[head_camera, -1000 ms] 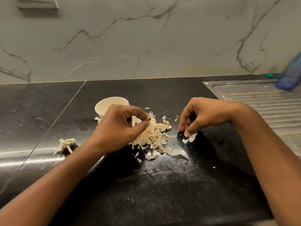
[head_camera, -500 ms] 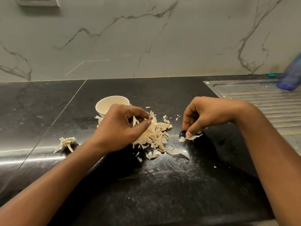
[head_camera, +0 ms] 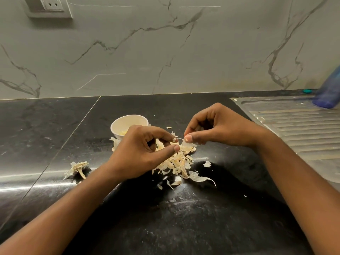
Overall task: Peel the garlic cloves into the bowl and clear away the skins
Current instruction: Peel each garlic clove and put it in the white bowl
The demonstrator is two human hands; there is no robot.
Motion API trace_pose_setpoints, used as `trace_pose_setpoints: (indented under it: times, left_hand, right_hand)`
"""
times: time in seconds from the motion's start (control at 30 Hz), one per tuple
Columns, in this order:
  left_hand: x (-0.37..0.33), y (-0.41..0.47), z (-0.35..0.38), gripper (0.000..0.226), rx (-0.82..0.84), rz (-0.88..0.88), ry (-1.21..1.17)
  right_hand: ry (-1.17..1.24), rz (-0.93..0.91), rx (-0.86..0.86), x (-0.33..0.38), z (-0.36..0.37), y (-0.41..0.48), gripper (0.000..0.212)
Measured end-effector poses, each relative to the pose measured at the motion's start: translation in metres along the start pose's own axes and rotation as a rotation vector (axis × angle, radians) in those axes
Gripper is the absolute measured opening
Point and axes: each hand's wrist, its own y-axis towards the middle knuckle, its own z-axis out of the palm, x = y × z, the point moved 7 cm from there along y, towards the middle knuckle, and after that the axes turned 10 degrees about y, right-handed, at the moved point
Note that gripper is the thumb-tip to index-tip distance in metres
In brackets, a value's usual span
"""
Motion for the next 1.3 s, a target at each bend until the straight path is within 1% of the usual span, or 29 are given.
trace_pose_setpoints:
  times: [0.13, 0.23, 0.33, 0.43, 0.53, 0.57, 0.7, 0.77, 0.9, 1.13, 1.23, 1.3]
  left_hand:
    - [-0.002, 0.000, -0.002, 0.025, -0.024, -0.015, 0.002]
    - [0.001, 0.000, -0.002, 0.020, -0.048, -0.031, 0.022]
    - [0.004, 0.001, -0.005, 0.012, -0.073, -0.049, -0.023]
    - [0.005, 0.001, -0.007, 0.010, -0.074, -0.050, -0.058]
    - [0.003, 0.001, -0.007, 0.022, -0.076, -0.054, -0.069]
    - [0.003, 0.000, -0.006, 0.022, -0.078, -0.059, -0.073]
    - [0.008, 0.001, -0.007, 0.009, -0.087, -0.077, -0.056]
    - [0.008, 0.000, -0.008, 0.006, -0.103, -0.071, -0.048]
    - [0.007, 0.000, -0.011, 0.006, -0.143, -0.063, -0.039]
    - [0.009, 0.002, -0.006, 0.016, -0.110, -0.135, -0.148]
    - [0.012, 0.001, -0.008, 0.011, -0.124, -0.151, -0.132]
    - [0.011, 0.001, -0.009, 0.005, -0.135, -0.130, -0.094]
  right_hand:
    - [0.063, -0.043, 0.014, 0.000, 0.011, 0.005, 0.015]
    - [0.086, -0.071, 0.009, 0.001, 0.013, 0.006, 0.017]
    - [0.080, -0.078, -0.006, 0.001, 0.011, 0.006, 0.017]
    - [0.072, -0.107, -0.032, 0.001, 0.010, 0.007, 0.019]
    - [0.048, -0.143, -0.062, 0.003, 0.012, 0.008, 0.019]
    - [0.047, -0.154, -0.073, 0.004, 0.012, 0.008, 0.019]
    - [0.038, -0.185, -0.098, 0.006, 0.014, 0.008, 0.019]
    - [0.037, -0.181, -0.118, 0.005, 0.013, 0.009, 0.018]
    - [0.018, -0.164, -0.165, 0.001, 0.011, 0.011, 0.013]
    - [0.023, -0.214, -0.175, 0.002, 0.013, 0.011, 0.015]
    - [0.034, -0.206, -0.158, 0.001, 0.014, 0.010, 0.018]
    - [-0.012, -0.211, -0.161, 0.001, 0.015, 0.011, 0.018]
